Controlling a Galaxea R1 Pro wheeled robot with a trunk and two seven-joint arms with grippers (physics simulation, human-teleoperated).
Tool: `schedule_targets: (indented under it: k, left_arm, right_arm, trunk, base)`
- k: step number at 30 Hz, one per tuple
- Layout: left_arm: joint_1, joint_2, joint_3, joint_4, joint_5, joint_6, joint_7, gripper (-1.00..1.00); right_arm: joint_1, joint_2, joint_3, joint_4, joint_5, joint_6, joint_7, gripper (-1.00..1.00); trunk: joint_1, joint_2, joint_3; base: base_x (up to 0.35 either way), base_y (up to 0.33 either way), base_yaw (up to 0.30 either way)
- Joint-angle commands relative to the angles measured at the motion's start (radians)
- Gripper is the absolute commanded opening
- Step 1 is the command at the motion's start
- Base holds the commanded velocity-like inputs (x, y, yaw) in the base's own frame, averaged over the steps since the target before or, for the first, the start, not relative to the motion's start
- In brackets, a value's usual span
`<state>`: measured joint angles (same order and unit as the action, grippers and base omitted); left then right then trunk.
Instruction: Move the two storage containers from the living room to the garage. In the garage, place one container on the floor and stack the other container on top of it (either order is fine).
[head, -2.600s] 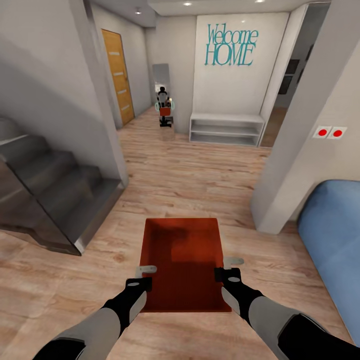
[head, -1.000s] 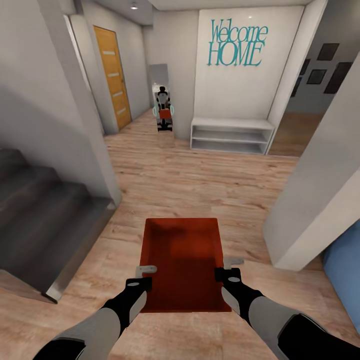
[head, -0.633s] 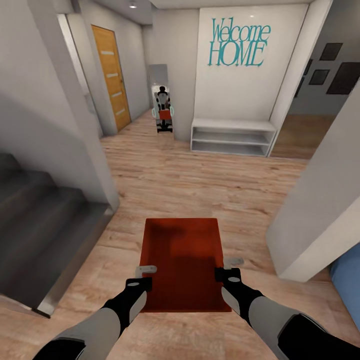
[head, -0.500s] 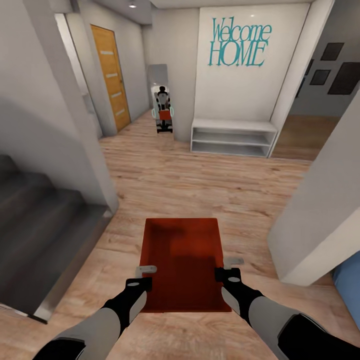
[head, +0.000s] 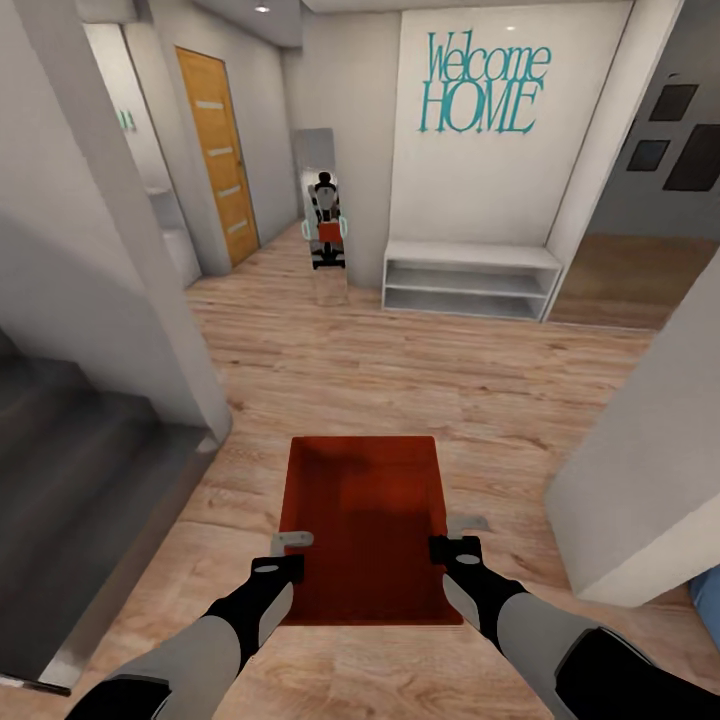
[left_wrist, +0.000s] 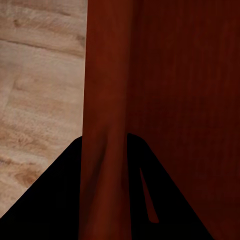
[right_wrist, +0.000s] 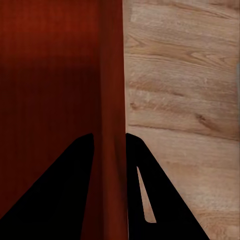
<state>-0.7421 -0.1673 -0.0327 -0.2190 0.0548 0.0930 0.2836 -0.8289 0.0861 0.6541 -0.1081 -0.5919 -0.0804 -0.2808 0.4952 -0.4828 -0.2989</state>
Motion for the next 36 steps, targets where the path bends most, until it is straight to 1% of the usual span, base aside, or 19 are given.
schedule_targets:
  k: [1,36]
  left_arm:
    - [0.000,0.005,-0.004,-0.007,-0.024,0.007,0.019,-1.00]
    - [0.000,0.005,-0.004,-0.005,-0.024,0.006,0.018,-1.00]
  right_arm:
    - [-0.001,0.000,-0.006,0.027,-0.026,-0.005,-0.005,-1.00]
    - [-0.001,0.000,-0.006,0.027,-0.026,-0.005,-0.005,-1.00]
  trunk:
    - [0.001,-0.001,-0.001]
    - [0.001,-0.001,-0.001]
  base:
    - [0.325,0.000,0.000]
    - [0.325,0.000,0.000]
